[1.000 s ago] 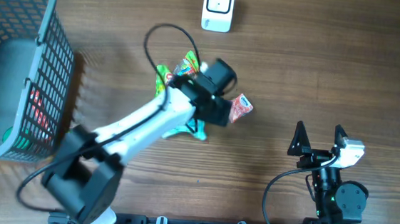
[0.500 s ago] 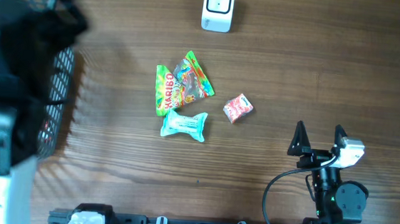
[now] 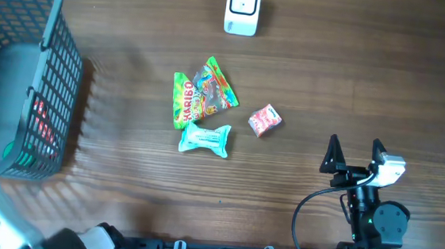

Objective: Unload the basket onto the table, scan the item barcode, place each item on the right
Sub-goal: 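Reach the left gripper into the basket and grasp the green-capped jar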

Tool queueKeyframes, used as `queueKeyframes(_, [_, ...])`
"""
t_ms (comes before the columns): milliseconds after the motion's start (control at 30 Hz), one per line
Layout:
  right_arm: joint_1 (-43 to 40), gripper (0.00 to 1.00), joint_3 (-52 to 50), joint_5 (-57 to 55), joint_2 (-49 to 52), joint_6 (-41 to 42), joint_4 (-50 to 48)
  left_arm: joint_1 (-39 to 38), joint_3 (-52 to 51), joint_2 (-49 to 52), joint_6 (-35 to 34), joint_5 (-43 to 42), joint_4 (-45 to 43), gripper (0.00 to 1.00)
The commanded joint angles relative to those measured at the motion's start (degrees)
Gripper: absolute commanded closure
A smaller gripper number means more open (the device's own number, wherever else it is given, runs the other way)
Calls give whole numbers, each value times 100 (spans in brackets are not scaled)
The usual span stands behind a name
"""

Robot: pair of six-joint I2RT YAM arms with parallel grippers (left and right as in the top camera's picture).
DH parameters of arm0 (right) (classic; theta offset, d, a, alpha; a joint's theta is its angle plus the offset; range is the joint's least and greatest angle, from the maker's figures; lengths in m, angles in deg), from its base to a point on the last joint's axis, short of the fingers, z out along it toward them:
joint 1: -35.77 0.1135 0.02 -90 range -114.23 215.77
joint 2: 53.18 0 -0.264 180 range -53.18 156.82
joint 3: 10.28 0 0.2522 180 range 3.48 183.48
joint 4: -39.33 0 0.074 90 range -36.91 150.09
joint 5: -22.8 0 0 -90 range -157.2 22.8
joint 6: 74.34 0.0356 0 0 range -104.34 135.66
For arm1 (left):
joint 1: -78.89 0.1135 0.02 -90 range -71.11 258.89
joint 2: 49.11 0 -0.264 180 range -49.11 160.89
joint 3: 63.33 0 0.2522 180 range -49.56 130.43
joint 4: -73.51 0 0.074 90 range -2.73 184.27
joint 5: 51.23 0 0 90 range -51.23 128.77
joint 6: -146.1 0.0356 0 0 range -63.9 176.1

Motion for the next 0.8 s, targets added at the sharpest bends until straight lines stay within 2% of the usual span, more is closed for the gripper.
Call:
queueKeyframes(0, [37,0,-7,-76,4,7,-13,39,-15,734,-1373,-201,-59,0])
queueKeyframes(100, [37,0,-7,-76,4,9,-13,39,-15,1209,-1462,-199,-68,0])
queueKeyframes(267, [37,0,-7,-76,4,7,-13,39,-15,1867,-2339,-374,44,0])
queueKeyframes(400, [37,0,-7,-76,4,9,-11,35,-17,2199,-2461,-503,339,0])
queueKeyframes(500, [37,0,-7,-76,4,11,-13,35,-109,2406,-3357,-688,811,0])
queueKeyframes(767, [37,0,-7,-76,4,9,-13,94,-560,2529,-3425,-643,876,0])
